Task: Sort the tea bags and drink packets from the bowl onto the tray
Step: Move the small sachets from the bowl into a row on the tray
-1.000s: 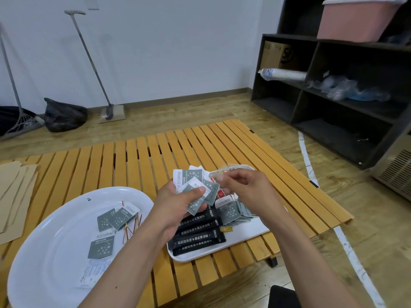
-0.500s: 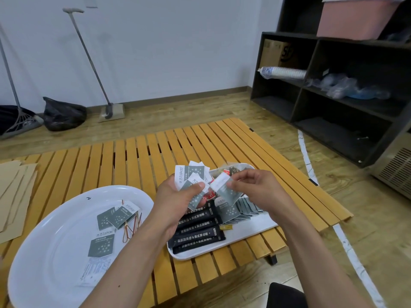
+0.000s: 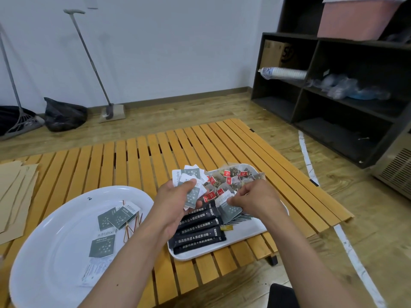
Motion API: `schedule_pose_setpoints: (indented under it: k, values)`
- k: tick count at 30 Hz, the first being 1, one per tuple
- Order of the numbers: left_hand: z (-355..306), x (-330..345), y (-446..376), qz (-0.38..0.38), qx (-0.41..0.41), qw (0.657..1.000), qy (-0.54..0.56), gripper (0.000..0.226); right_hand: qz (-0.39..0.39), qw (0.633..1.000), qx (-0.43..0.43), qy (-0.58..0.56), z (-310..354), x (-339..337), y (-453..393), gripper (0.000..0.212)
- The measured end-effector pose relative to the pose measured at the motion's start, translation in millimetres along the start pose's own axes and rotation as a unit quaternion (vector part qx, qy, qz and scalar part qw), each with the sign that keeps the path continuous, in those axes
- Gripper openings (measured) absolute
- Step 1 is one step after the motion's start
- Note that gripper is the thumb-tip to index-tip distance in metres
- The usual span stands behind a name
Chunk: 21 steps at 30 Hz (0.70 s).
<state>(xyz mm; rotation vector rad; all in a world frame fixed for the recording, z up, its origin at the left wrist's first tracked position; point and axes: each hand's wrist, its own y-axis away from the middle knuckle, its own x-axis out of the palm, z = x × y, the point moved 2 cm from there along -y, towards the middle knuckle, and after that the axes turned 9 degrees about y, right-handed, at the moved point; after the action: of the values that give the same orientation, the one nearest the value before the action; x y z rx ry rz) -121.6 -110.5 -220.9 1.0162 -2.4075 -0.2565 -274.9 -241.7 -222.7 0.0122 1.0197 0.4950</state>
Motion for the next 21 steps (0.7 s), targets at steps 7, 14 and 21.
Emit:
schedule_pose_setpoints:
  k: [7,14,21]
  values:
    - [-4,-1,3,0.011,-0.018,0.996,0.082,0.019,-0.015,0.999,0.013,0.049,2,-3,5,0.024]
    - [-1,0,-1,-0.008,-0.002,0.999,0.043,0.029,-0.07,0.995,-0.049,-0.046,4,-4,3,0.022]
    - [4,1,-1,-0.009,0.026,0.999,0.023,0.039,0.114,0.956,-0.105,-0.248,26,6,26,0.02]
